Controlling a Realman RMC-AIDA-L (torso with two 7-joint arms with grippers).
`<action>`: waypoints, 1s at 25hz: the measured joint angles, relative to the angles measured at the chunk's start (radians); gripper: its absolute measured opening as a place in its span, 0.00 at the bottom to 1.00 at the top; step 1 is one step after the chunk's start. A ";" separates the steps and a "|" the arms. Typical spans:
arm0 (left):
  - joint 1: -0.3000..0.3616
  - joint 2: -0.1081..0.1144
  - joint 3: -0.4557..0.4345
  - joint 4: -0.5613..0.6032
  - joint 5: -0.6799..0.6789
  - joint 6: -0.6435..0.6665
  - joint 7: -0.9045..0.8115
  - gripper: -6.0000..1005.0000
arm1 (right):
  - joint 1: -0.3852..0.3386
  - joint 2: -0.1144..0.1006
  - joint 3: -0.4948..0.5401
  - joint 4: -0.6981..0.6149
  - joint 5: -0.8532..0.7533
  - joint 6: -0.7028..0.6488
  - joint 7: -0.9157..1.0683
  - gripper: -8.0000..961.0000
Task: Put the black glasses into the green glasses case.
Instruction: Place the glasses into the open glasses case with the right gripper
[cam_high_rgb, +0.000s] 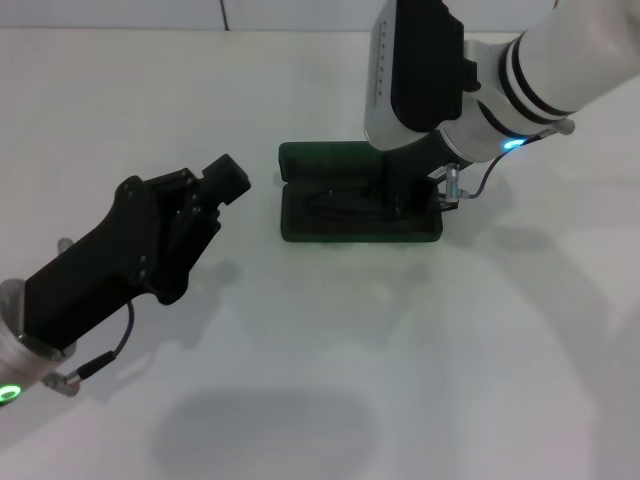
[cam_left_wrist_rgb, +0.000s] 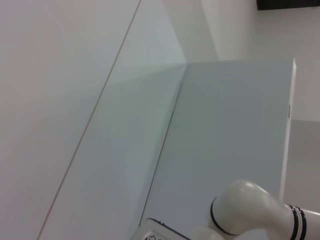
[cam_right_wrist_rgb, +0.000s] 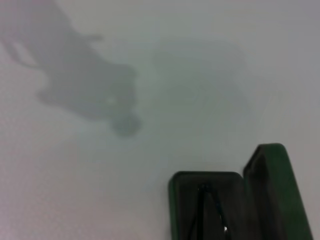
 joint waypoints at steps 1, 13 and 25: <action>-0.005 0.000 0.000 -0.001 0.000 0.000 -0.003 0.04 | -0.003 0.000 -0.006 0.000 -0.006 0.012 0.000 0.11; -0.028 0.004 -0.001 -0.002 -0.002 -0.018 -0.024 0.04 | -0.012 0.000 -0.073 0.028 -0.015 0.119 -0.005 0.11; -0.024 0.004 -0.002 -0.002 -0.002 -0.037 -0.028 0.04 | -0.008 0.000 -0.090 0.028 -0.005 0.140 -0.008 0.11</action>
